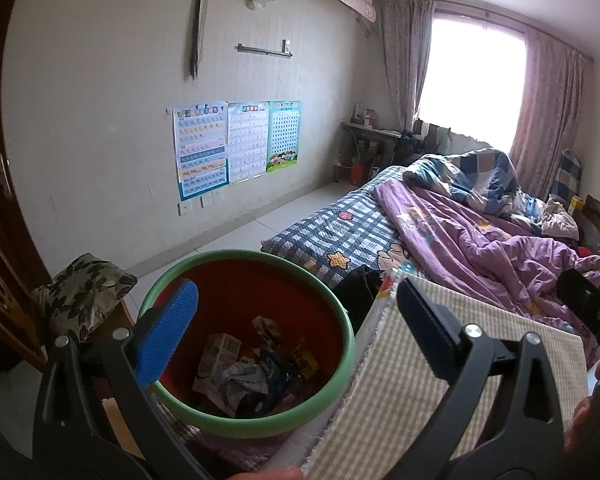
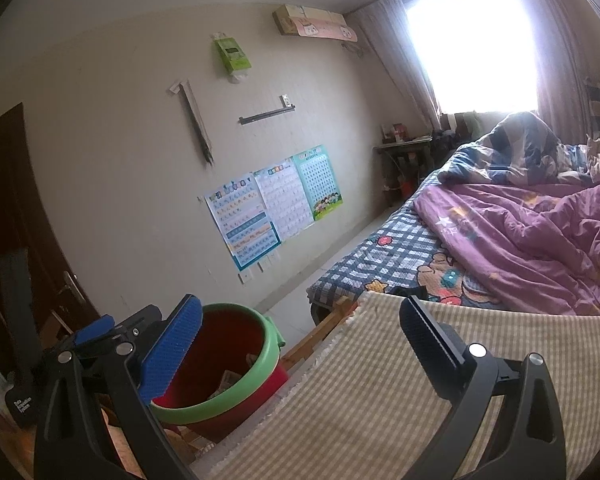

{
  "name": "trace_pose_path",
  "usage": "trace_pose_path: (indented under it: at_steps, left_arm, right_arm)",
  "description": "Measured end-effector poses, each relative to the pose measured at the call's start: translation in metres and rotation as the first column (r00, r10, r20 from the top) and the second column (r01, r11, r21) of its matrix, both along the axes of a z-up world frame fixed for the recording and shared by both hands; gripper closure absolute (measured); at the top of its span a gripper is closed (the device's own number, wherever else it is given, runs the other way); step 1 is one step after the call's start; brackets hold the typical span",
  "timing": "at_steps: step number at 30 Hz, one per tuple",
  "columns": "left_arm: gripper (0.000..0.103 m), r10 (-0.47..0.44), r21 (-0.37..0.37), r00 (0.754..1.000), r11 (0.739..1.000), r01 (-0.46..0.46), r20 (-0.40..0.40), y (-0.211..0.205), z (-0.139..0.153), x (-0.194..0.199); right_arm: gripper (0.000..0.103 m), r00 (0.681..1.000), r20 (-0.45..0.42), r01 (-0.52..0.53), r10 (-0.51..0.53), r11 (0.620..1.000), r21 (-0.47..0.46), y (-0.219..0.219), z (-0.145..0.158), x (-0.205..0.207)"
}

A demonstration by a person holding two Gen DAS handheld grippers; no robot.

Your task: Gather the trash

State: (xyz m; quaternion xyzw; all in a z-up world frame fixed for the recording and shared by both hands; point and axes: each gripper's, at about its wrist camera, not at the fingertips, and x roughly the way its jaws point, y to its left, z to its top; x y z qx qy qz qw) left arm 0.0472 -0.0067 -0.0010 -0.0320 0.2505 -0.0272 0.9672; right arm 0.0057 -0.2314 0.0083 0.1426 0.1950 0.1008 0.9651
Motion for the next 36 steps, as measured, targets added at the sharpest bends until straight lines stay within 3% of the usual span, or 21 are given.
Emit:
trace_pose_path:
  at_steps: [36]
  left_arm:
    - [0.006,-0.008,0.008,1.000,1.000,0.008,-0.021,-0.003,-0.005,0.002]
  right_arm:
    - [0.007,0.999,-0.049,0.018,-0.018,1.000,-0.003,-0.005,-0.015,0.006]
